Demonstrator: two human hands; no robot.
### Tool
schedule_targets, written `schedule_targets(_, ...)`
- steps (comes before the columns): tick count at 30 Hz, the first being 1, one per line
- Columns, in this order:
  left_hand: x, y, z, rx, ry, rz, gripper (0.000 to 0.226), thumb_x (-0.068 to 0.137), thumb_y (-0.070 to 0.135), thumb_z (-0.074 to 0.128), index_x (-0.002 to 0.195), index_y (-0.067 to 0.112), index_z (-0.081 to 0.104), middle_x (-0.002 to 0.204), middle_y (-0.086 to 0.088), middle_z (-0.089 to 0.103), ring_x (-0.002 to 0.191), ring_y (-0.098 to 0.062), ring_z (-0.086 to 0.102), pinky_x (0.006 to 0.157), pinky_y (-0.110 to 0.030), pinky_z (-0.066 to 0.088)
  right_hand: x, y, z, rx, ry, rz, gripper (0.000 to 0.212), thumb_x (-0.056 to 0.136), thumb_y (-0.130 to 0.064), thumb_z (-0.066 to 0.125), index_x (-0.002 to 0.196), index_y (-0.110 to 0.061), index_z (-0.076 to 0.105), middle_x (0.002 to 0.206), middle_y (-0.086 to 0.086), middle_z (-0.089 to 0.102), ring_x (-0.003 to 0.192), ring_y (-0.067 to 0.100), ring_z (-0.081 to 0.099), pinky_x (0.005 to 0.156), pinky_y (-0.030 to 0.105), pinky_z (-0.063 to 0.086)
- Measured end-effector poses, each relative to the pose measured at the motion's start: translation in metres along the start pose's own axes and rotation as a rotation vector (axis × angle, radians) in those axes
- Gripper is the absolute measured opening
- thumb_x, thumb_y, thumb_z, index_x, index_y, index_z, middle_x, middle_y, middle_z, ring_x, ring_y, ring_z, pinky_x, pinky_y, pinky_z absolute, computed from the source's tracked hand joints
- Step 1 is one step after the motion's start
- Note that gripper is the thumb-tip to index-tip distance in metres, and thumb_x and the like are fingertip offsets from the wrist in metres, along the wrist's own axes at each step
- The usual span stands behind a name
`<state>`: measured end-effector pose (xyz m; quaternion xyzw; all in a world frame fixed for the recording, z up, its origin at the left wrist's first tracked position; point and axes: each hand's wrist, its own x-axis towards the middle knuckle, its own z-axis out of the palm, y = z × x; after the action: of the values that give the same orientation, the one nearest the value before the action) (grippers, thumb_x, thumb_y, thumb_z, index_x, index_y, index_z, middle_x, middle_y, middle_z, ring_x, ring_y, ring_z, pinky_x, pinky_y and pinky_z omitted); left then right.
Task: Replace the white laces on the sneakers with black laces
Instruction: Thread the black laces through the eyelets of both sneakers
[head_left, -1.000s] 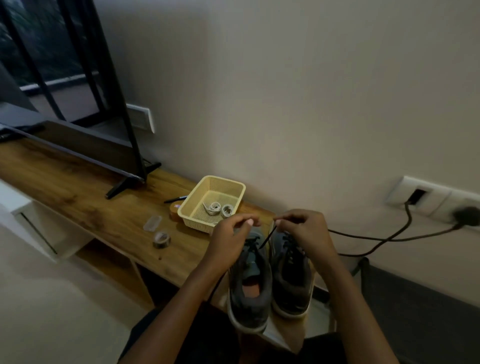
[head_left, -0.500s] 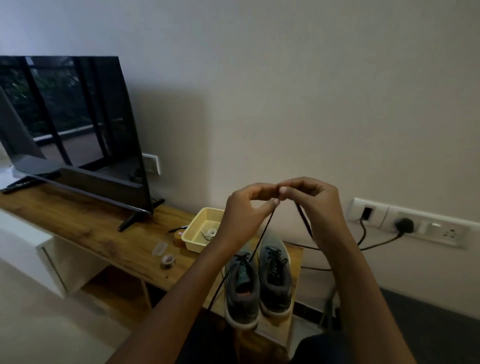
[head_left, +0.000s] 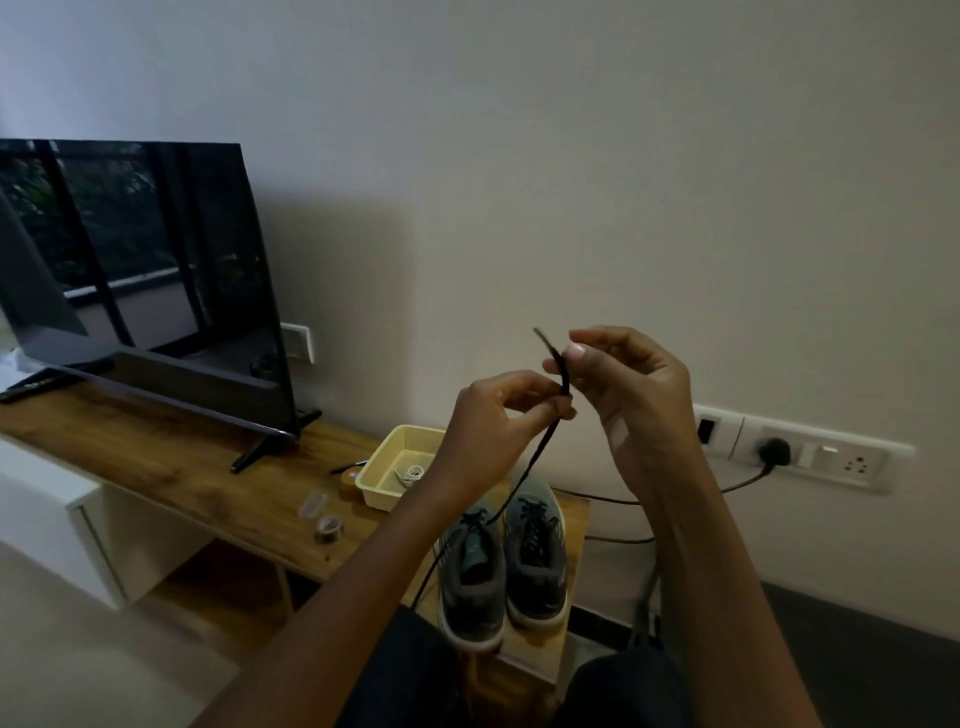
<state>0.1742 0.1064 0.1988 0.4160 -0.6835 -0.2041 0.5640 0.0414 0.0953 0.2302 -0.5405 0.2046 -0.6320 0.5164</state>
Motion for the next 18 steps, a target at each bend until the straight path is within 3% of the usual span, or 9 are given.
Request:
schedule_targets(3, 0.001, -0.017, 0.002, -0.05, -0.031, -0.06, 0.013, 0.092, 0.013, 0.06, 0.092, 0.021, 0.069, 0.089, 0.007, 0.071, 0.082, 0.0, 0.065, 0.079, -0.014, 0.05, 0.004, 0.016, -0.005, -0.015, 0.11, 0.021, 0.01, 0.081, 0.005, 0.063, 0.082, -0.004, 0.067, 0.07, 0.003, 0.068, 0.077, 0.026, 0.067, 0.083, 0.038, 0.055)
schedule_targets(9, -0.003, -0.105, 0.01, -0.222, 0.258, -0.459, 0.014, 0.095, 0.003, 0.051, 0.091, 0.005, 0.065, 0.081, -0.004, 0.067, 0.075, -0.011, 0.064, 0.063, -0.013, 0.051, 0.024, 0.074, -0.028, -0.099, 0.353, 0.079, 0.017, 0.081, 0.009, 0.063, 0.079, -0.007, 0.066, 0.078, 0.005, 0.066, 0.072, 0.018, 0.067, 0.074, 0.025, 0.055)
schedule_targets(12, -0.013, -0.162, 0.012, -0.25, 0.355, -0.642, 0.015, 0.095, 0.001, 0.049, 0.09, 0.005, 0.063, 0.081, -0.006, 0.066, 0.075, -0.017, 0.062, 0.059, -0.013, 0.049, 0.033, 0.116, -0.039, -0.188, 0.376, 0.124, 0.02, 0.082, 0.009, 0.062, 0.077, -0.01, 0.066, 0.077, 0.006, 0.066, 0.071, 0.015, 0.065, 0.072, 0.023, 0.055)
schedule_targets(15, -0.028, -0.212, 0.014, -0.194, 0.431, -0.789, 0.017, 0.095, 0.002, 0.049, 0.102, -0.002, 0.064, 0.082, -0.005, 0.067, 0.074, -0.015, 0.063, 0.064, -0.017, 0.051, 0.039, 0.173, -0.047, -0.336, 0.34, 0.221, 0.02, 0.081, 0.01, 0.062, 0.076, -0.009, 0.067, 0.074, 0.008, 0.066, 0.072, 0.016, 0.064, 0.071, 0.025, 0.055)
schedule_targets(18, -0.04, -0.246, 0.012, 0.001, 0.315, -0.907, 0.016, 0.095, 0.014, 0.054, 0.102, 0.006, 0.065, 0.09, -0.004, 0.068, 0.081, -0.016, 0.063, 0.071, -0.025, 0.051, 0.036, 0.236, -0.053, -0.54, 0.237, 0.352, 0.018, 0.081, 0.007, 0.063, 0.076, -0.011, 0.067, 0.074, 0.004, 0.067, 0.074, 0.017, 0.062, 0.07, 0.027, 0.05)
